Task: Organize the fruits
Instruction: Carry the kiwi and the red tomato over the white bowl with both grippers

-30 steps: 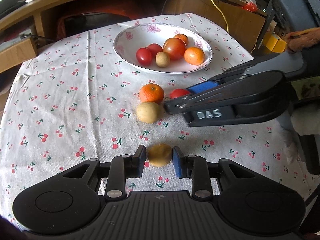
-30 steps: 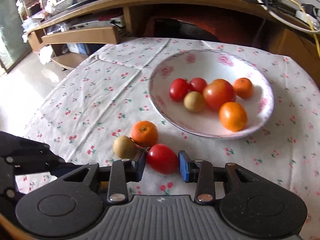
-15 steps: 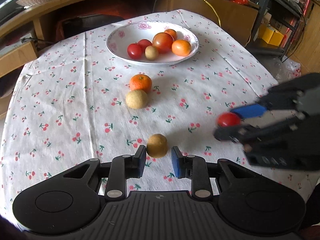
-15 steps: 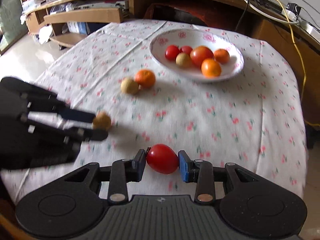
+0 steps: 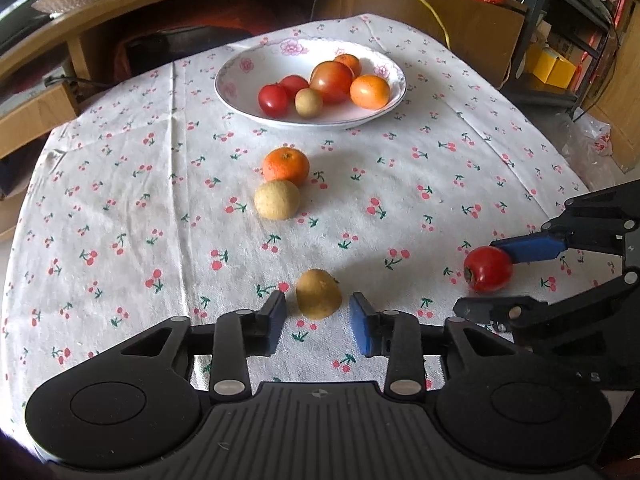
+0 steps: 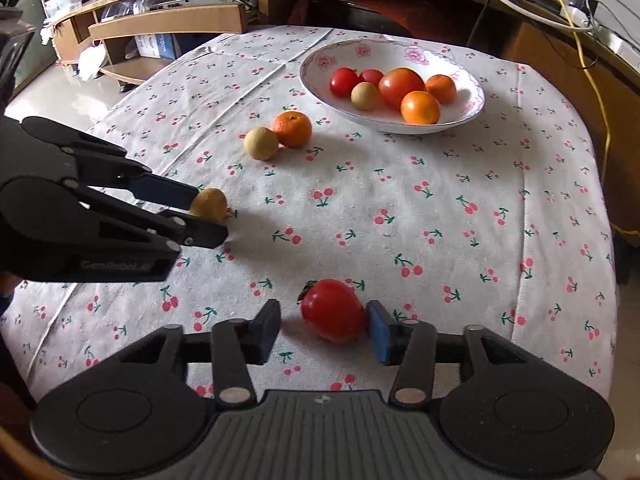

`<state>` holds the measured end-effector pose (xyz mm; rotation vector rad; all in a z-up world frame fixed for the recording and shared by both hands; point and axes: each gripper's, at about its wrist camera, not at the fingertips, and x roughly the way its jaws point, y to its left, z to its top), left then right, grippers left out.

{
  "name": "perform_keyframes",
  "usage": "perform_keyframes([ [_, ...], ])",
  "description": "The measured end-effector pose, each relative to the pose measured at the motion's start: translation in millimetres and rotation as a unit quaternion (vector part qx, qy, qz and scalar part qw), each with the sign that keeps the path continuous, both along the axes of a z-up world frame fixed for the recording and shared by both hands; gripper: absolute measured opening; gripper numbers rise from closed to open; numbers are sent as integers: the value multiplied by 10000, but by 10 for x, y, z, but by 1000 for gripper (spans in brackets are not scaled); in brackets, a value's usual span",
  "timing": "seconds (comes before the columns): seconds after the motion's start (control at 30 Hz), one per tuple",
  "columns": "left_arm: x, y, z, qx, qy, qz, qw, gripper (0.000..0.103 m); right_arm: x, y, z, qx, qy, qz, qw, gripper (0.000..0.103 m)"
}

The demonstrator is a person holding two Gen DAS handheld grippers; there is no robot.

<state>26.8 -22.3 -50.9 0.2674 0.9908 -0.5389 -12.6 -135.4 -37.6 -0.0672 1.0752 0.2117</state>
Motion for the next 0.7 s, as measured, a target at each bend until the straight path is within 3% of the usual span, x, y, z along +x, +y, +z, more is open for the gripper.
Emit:
perform_keyframes([
  [0.17, 12, -17, -4, 0, 17, 8, 10000, 54, 15, -25, -13, 30, 34, -68, 10000, 54],
  [0.43, 9, -50, -11, -9, 14, -21, 10000, 48, 21, -52, -15, 45, 53, -134, 9999, 53],
  [0.6, 13, -55, -5, 28, -3, -7, 10000, 39, 17, -40, 0, -72, -25, -180, 9998, 37],
  [0.7, 0, -53, 4, 53, -33, -5, 10000, 35, 3, -30, 9, -52, -25, -177, 9998, 34],
])
